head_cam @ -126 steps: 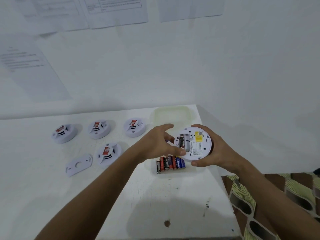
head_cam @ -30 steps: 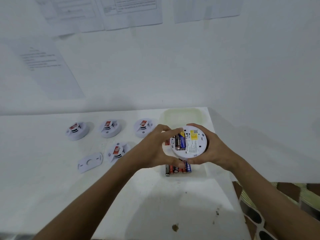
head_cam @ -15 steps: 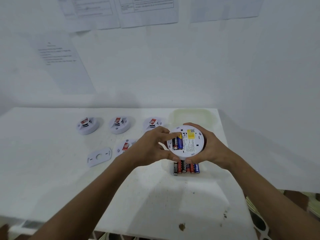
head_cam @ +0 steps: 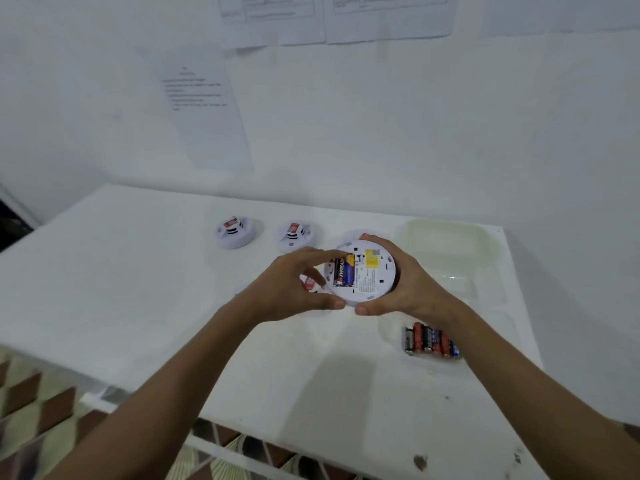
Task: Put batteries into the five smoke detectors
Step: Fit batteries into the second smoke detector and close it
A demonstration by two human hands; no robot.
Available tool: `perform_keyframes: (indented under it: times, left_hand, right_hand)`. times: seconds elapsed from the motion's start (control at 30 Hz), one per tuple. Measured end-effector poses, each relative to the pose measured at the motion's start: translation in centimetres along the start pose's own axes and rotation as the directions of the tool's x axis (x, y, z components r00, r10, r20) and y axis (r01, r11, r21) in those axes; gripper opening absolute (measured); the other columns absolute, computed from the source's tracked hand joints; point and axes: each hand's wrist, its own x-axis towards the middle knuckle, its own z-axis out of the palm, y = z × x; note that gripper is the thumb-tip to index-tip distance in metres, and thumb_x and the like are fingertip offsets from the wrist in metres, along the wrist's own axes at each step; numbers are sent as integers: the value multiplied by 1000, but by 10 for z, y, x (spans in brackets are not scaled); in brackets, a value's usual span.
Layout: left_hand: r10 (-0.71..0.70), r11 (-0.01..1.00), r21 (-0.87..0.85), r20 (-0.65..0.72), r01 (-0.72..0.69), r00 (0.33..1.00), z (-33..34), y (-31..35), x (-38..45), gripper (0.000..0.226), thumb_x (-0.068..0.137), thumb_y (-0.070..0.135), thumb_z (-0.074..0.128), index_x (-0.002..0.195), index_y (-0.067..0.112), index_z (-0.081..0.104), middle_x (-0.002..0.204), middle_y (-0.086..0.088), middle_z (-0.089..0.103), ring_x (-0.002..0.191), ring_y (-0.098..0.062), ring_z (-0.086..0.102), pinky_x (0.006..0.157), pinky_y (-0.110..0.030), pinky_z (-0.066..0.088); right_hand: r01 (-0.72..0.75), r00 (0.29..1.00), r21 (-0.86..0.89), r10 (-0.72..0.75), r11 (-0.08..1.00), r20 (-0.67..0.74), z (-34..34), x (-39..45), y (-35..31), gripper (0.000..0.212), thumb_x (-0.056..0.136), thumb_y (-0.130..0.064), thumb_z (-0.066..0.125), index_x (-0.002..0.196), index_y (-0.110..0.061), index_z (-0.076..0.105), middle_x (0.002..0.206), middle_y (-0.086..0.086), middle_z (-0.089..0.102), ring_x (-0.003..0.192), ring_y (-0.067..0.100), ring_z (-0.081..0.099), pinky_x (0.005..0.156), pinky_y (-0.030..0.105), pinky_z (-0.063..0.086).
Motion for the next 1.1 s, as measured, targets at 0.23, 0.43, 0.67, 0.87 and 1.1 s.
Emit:
perform_keyframes:
  times: [0.23,0.43,0.67,0.87,1.1]
  left_hand:
    - [-90,990,101,-65,97,994,-48,-70,-16,72,76,26,78,138,39,45,116,17,59,94,2,60,76,-16,52]
    - [-208,952,214,-63,217,976,-57,-136,-15,61,79,35,75,135,29,52,111,10,58,90,-6,58,73,-11,42]
    - [-282,916,323,89,240,955,-54,-175,-8,70,48,64,55,97,14,55,107,-9,54,98,-20,51,75,-26,42]
    - [-216,931,320,90,177,972,-54,-188,-1,47,65,42,79,76,3,56,72,-1,45,77,-7,40,57,-25,31]
    - [-178,940,310,99,140,979,-54,-182,-5,41,69,35,78,70,-1,57,62,0,42,69,-7,36,54,-22,27]
  right_hand:
    - [-47,999,7,48,999,-1,45,34,7,91,58,7,90,132,-29,50,122,-6,65,117,11,61,84,27,57]
    - [-108,994,-2,108,994,-31,65,46,12,93,58,5,91,134,-29,49,121,-12,65,116,7,60,82,29,58]
    - [-134,988,-31,131,991,-83,80,55,17,91,58,8,90,131,-30,49,117,-17,65,112,3,61,79,25,57]
    - [-136,986,-36,132,990,-98,87,62,19,90,58,8,88,130,-29,50,116,-18,65,111,1,61,79,23,57]
    - [-140,987,-28,137,990,-88,87,66,24,91,58,7,90,132,-28,49,119,-16,65,114,5,60,81,25,57]
